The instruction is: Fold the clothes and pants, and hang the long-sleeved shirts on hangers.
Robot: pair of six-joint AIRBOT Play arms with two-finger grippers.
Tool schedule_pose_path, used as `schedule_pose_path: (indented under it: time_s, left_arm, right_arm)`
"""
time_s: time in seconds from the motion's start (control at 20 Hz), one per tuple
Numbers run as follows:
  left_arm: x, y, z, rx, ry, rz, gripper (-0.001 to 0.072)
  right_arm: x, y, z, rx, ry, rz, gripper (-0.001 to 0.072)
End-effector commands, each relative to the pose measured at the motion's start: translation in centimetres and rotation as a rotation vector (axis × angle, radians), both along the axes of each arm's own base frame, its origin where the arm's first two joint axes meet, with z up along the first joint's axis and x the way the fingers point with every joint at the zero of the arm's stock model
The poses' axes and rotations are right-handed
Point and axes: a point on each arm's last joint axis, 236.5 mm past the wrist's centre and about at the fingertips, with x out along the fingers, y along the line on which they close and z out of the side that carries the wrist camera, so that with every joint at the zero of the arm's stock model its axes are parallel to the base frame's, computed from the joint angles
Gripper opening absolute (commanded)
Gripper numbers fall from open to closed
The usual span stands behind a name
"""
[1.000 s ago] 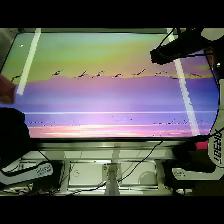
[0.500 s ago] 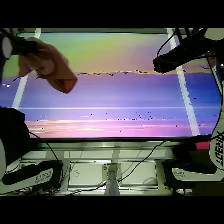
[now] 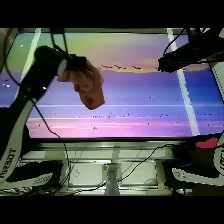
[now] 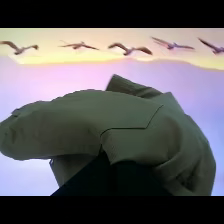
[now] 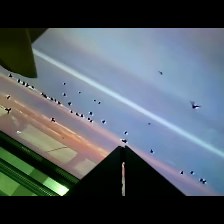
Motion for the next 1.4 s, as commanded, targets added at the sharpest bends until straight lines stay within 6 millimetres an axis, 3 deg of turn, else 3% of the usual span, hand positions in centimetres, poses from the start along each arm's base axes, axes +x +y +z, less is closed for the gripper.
schedule_pose_path:
  time_s: [0.0,0.15,0.3,0.4,0.45,0.5,0.55,0.8,1.0,1.1,1.25,1.3,1.35]
  left_arm:
    - [-3.1,-8.2,-4.1,0.002,0.068,-0.138,0.0025]
    - [-6.7,-13.3,-8.7,0.075,0.143,-0.260,0.0026]
    - [-10.1,-15.9,-12.1,0.173,0.206,-0.366,0.0034]
    - [-11.4,-16.7,-13.4,0.248,0.226,-0.448,0.0058]
    - [-11.5,-16.8,-13.7,0.266,0.226,-0.470,0.0245]
    - [-11.5,-16.8,-13.7,0.266,0.227,-0.470,0.0521]
    - [-11.1,-16.5,-13.5,0.275,0.218,-0.463,0.0702]
    - [-6.7,-11.7,-9.7,0.354,0.105,-0.358,0.0696]
    - [-2.9,-3.3,-6.3,0.237,0.093,-0.064,0.0686]
    - [-2.0,1.1,-6.5,0.205,0.142,0.061,0.0630]
    - [-2.5,6.8,-9.8,0.211,0.262,0.187,0.0565]
    - [-3.0,8.5,-10.9,0.224,0.304,0.224,0.0475]
    - [-3.7,10.3,-11.9,0.243,0.344,0.261,0.0232]
  right_arm:
    - [0.0,0.0,0.3,0.000,-0.013,0.003,0.0009]
    - [0.2,-0.7,0.2,-0.025,-0.018,-0.015,0.0009]
    - [0.4,-1.1,0.1,-0.041,-0.023,-0.026,0.0009]
    - [0.4,-1.1,0.1,-0.040,-0.023,-0.025,0.0009]
    - [0.4,-1.1,0.1,-0.040,-0.023,-0.025,0.0009]
    - [0.4,-1.1,0.1,-0.040,-0.023,-0.025,0.0009]
    - [0.4,-1.1,0.1,-0.041,-0.023,-0.026,0.0009]
    - [0.5,-1.1,0.2,-0.040,-0.026,-0.026,0.0009]
    - [0.8,-1.0,0.3,-0.035,-0.041,-0.028,0.0009]
    - [1.0,-1.0,0.4,-0.033,-0.050,-0.030,0.0009]
    - [1.1,-1.0,0.5,-0.031,-0.055,-0.030,0.0009]
    - [1.1,-1.0,0.5,-0.031,-0.055,-0.030,0.0009]
    - [1.1,-1.0,0.5,-0.031,-0.055,-0.030,0.0009]
